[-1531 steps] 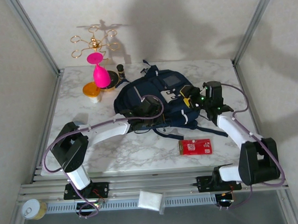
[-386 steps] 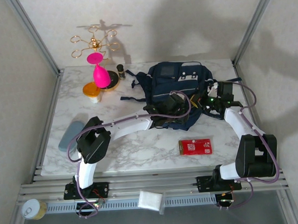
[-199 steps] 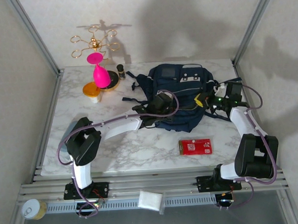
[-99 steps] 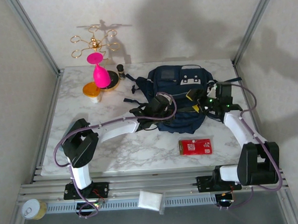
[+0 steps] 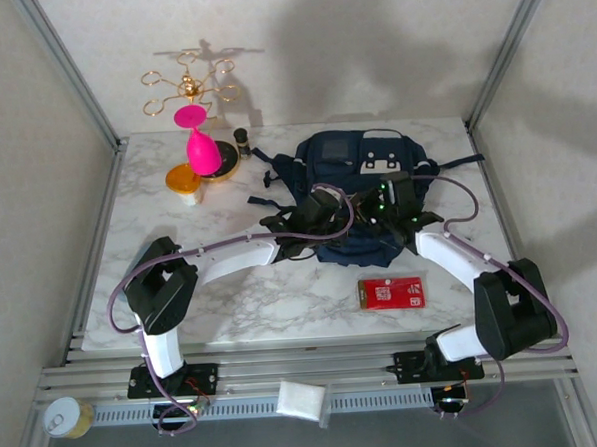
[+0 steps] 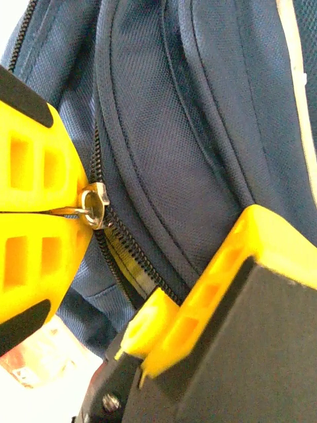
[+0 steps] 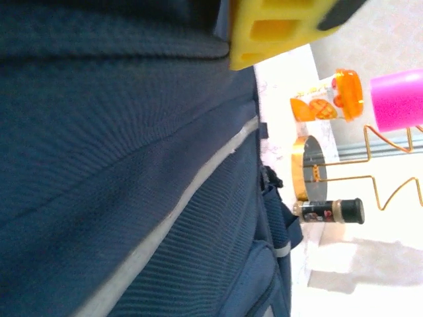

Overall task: Pack the student bag
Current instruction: Unzip the student bag at the center of the table.

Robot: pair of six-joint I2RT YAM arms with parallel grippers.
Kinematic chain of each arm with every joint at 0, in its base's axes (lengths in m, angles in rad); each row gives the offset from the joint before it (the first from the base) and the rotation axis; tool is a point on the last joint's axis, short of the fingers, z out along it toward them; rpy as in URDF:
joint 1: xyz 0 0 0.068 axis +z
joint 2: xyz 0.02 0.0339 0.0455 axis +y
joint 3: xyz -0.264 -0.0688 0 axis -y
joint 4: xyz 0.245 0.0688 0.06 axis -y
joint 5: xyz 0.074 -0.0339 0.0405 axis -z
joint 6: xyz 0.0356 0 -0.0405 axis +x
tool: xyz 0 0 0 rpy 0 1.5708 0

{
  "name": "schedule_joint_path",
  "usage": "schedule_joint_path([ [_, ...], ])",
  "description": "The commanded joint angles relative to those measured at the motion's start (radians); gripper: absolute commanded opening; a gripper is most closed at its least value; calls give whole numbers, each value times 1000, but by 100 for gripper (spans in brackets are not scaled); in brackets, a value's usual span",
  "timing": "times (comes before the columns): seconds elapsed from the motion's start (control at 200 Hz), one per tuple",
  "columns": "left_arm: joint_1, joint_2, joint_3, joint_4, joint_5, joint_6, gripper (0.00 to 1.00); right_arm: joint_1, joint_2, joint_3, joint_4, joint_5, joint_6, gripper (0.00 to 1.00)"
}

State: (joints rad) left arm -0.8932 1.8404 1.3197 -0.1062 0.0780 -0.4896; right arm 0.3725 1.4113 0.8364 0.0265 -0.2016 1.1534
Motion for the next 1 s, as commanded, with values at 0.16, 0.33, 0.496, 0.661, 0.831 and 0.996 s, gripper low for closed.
schedule_joint_path([
  [0.16,-9,-185,-123,-39,-61,-32,0,0,-47,79,-68,-59,-186,0],
  [0.33,53,-250,-214,-88,-109,-73,0,-136,-115,54,-102,-287,-263,0],
  [0.496,164,-233,-246,-57,-90,-79,0,-242,-135,70,-150,-402,-338,0],
  [0.661,237,-130,-158,-77,-121,-51,0,-314,-140,78,-142,-447,-341,0],
  [0.831,295,-79,-116,-44,-110,-72,0,-333,-127,108,-193,-471,-379,0],
  [0.996,303,-153,-188,52,9,-42,0,-374,-124,121,-253,-448,-406,0],
])
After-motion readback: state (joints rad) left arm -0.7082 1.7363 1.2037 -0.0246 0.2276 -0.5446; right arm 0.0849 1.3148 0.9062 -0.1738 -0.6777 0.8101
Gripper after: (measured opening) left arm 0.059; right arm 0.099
